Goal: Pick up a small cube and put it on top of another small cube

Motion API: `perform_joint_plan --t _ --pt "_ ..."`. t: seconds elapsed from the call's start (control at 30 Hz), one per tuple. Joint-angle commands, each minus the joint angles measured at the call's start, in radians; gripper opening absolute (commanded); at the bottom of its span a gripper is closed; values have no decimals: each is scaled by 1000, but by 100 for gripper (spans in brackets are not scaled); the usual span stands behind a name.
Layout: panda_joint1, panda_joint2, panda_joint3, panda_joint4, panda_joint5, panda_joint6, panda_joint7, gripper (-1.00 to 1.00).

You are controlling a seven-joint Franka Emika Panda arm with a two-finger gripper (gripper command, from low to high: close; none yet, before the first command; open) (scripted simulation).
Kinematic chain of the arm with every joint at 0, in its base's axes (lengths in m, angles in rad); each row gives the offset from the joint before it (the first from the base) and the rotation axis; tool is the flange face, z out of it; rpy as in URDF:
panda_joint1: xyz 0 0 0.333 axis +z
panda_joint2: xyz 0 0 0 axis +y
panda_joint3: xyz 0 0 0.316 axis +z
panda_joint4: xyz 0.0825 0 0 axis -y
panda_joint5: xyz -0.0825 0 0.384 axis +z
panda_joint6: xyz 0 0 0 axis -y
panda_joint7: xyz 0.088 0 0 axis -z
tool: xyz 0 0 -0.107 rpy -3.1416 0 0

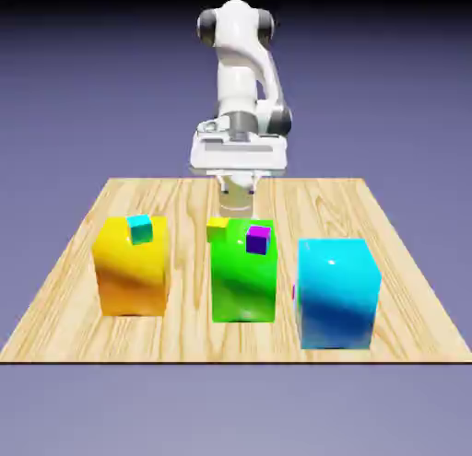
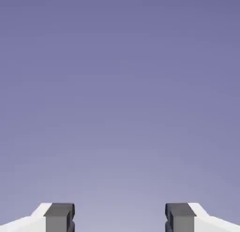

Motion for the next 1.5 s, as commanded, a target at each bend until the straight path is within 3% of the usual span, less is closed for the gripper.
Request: perform_joint_plan --t 0.0,1.47 --pt "-11 -6 36 -1 -3 -1 35 0" --pt "-502 -295 1631 -75 -90 -9 1615 0"
